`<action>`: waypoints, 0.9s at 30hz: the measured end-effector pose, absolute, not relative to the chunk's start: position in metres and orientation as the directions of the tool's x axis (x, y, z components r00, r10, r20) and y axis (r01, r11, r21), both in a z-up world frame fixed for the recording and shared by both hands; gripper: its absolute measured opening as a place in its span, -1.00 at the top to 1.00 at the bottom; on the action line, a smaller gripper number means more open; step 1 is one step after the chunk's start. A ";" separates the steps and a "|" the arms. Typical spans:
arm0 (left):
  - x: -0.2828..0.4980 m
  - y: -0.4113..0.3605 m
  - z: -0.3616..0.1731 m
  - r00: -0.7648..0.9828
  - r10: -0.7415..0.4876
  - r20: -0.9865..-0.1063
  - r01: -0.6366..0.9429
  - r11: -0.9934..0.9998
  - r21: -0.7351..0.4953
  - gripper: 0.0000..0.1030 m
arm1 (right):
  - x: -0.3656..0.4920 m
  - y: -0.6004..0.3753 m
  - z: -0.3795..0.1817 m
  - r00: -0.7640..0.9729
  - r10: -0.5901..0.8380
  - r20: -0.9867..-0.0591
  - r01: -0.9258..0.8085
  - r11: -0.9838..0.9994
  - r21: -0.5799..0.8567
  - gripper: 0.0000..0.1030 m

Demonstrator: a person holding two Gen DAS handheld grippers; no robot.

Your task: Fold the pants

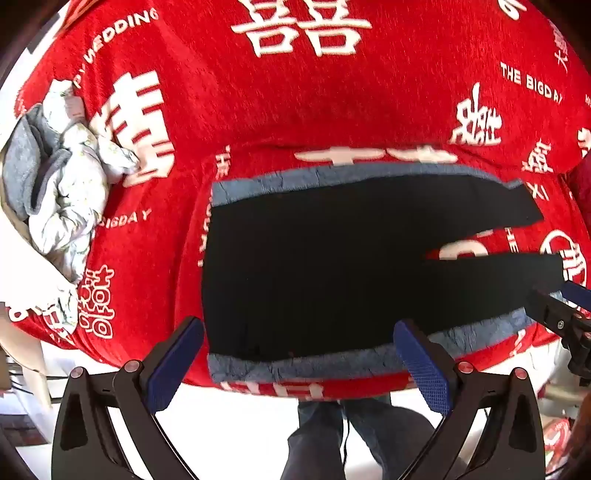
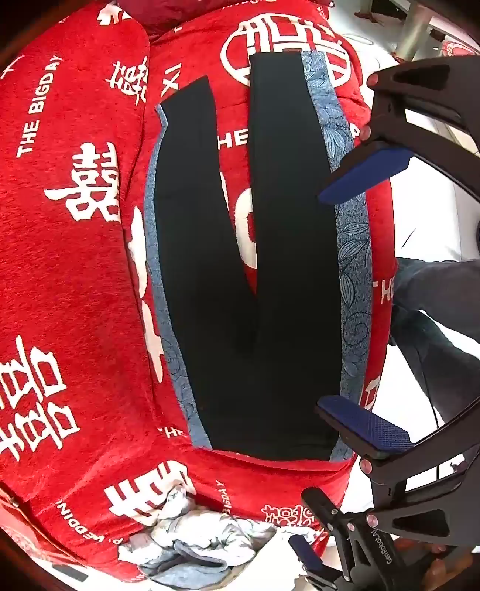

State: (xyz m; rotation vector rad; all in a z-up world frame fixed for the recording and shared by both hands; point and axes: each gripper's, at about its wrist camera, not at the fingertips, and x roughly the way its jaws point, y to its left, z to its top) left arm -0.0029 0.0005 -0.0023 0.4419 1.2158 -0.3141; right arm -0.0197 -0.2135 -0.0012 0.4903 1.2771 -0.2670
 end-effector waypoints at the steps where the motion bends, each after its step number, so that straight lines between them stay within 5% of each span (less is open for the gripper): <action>1: -0.006 0.002 0.000 0.330 0.000 -0.944 0.448 0.880 0.157 -1.00 | -0.021 -0.214 -0.003 0.285 0.093 -0.954 0.460 0.860 0.221 -1.00; 7: 0.002 0.018 0.010 0.273 -0.065 -0.960 0.457 0.887 0.069 -1.00 | -0.026 -0.207 -0.004 0.240 0.099 -0.966 0.455 0.867 0.202 -1.00; 27: 0.009 0.022 0.044 0.347 -0.093 -0.933 0.512 0.853 0.106 -1.00 | -0.022 -0.161 0.048 0.265 -0.136 -0.955 0.501 0.865 0.016 -1.00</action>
